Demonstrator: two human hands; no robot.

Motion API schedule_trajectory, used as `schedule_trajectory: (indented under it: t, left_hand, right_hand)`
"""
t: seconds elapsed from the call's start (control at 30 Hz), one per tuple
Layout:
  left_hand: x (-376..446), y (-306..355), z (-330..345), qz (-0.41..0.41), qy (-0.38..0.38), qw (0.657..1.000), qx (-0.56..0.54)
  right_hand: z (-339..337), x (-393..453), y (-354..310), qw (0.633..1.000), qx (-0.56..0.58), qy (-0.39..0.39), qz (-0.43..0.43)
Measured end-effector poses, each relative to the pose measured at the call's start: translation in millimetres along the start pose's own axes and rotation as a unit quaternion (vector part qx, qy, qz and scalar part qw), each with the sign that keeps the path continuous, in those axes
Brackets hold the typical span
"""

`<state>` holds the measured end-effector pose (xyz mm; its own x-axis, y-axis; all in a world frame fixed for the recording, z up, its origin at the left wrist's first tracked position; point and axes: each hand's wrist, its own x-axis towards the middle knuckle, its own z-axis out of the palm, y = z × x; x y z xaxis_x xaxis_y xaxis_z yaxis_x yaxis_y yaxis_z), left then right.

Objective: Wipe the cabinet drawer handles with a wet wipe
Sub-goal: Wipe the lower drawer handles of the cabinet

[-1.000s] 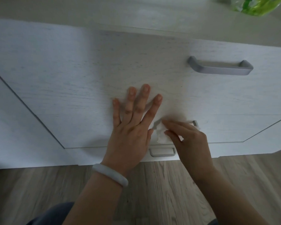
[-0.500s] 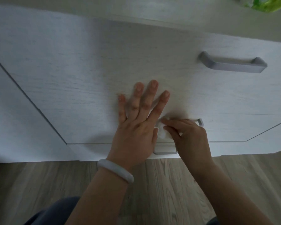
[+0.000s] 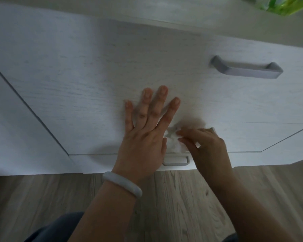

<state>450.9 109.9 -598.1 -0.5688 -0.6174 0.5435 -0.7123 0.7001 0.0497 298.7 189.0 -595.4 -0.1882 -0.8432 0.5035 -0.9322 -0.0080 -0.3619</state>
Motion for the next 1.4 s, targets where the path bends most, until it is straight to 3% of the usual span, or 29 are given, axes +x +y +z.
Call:
schedule_trajectory:
  t: [0.17,0.37,0.57,0.83,0.93,1.03,1.13,1.4]
  left_hand:
    - [-1,-1,0,0.006,0.000,1.000,0.006]
    - [1,-1,2,0.004,0.011,1.000,0.017]
    - [0,1,0,0.002,0.005,1.000,0.010]
    - [1,3,-1,-0.001,0.004,1.000,0.021]
    - [0,2,-1,0.003,0.002,1.000,0.023]
    - [0,1,0,0.005,0.006,1.000,0.027]
    - [1,3,1,0.002,0.002,1.000,0.027]
    - [1,2,1,0.004,0.002,1.000,0.015]
  right_hand:
    - [-24,-9,37,0.992,-0.050,0.072,0.086]
    - [-5,-5,12,0.999,-0.035,-0.009,0.014]
    - [-29,-13,46,0.993,-0.003,0.049,0.108]
    - [-17,-10,40,0.998,-0.001,0.038,0.059]
    - [-30,-10,50,0.984,0.062,0.074,0.148]
    - [-37,-8,51,0.927,0.174,0.148,0.297]
    - [-27,-1,46,0.876,0.249,0.192,0.366]
    - [-15,0,24,0.879,0.233,0.153,0.388]
